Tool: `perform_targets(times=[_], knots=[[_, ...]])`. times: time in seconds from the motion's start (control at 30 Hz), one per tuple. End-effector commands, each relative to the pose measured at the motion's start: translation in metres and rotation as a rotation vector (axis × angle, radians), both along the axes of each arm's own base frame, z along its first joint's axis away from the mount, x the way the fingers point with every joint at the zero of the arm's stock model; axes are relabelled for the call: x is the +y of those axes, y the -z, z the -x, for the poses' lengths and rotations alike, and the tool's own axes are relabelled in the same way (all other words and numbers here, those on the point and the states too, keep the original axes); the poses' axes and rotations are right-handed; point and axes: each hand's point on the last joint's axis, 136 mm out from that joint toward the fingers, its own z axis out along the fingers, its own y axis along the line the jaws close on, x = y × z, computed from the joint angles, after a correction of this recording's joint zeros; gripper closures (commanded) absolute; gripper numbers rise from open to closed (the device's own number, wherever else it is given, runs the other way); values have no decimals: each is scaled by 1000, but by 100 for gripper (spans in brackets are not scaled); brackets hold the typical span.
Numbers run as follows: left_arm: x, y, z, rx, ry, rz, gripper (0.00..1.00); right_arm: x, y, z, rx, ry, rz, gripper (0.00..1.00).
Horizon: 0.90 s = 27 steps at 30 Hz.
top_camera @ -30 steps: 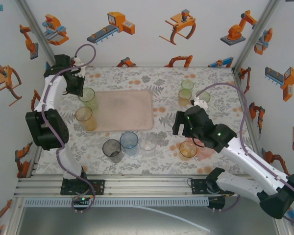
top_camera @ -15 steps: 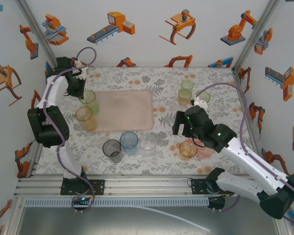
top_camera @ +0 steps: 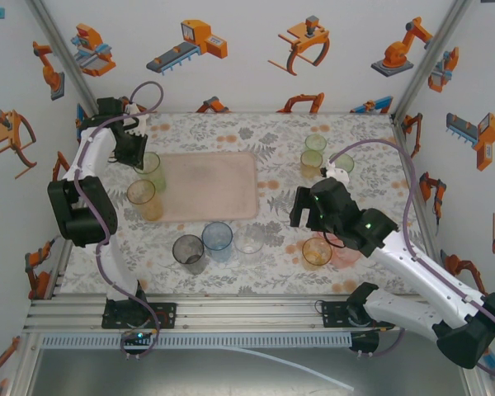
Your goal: Place the glasses into the tray
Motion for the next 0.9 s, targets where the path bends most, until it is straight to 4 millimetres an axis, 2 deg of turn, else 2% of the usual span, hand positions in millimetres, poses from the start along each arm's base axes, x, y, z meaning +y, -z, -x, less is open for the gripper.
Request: perform_targets(times=[0.0, 0.33, 0.57, 0.87], knots=[[-2, -1, 2, 18, 0, 30, 69, 1, 2, -1, -9, 11, -12, 16], [-2, -19, -4, -10, 3, 30, 50, 0, 1, 0, -9, 11, -14, 16], [-2, -39, -4, -30, 7, 22, 48, -1, -8, -2, -32, 7, -4, 16], [7, -66, 9, -61, 7, -35, 48, -3, -11, 0, -42, 6, -13, 16]])
